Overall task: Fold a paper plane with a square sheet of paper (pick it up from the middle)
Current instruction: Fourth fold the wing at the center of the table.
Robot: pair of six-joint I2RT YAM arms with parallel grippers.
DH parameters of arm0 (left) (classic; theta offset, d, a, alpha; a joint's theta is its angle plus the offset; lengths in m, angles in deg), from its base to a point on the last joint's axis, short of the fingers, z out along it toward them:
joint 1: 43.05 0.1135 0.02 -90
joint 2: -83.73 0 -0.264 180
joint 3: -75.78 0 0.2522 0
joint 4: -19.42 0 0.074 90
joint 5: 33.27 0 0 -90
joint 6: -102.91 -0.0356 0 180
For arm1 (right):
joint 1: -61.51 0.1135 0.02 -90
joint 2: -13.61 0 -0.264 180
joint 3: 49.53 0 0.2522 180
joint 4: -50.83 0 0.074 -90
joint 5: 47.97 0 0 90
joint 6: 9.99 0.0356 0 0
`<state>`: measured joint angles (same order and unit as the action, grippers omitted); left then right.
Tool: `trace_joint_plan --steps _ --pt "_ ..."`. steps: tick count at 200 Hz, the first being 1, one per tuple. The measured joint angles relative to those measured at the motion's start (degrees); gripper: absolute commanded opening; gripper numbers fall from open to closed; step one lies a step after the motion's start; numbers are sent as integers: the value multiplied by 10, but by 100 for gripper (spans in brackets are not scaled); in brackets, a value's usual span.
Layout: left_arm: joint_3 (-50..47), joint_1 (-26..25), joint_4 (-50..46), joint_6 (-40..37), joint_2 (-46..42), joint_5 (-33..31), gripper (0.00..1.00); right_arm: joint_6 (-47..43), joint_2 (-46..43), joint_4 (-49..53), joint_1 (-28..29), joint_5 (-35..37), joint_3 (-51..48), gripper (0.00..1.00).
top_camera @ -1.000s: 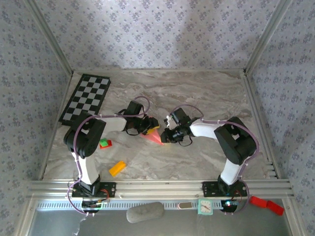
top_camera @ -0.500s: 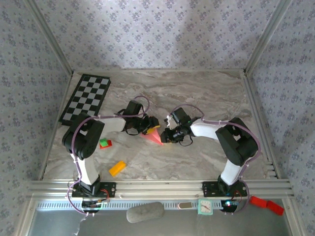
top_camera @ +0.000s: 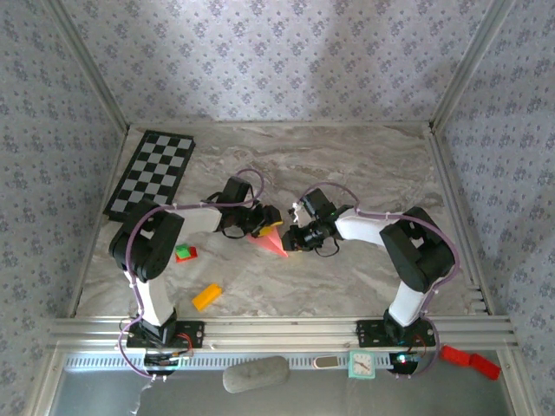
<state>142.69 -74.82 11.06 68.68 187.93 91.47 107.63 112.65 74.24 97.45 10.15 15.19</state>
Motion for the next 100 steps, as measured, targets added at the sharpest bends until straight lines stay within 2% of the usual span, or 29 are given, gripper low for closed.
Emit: trace_joint_plan --steps 100 --pt "0 -3 0 0 0 2 53 -2 13 5 7 -4 3 16"
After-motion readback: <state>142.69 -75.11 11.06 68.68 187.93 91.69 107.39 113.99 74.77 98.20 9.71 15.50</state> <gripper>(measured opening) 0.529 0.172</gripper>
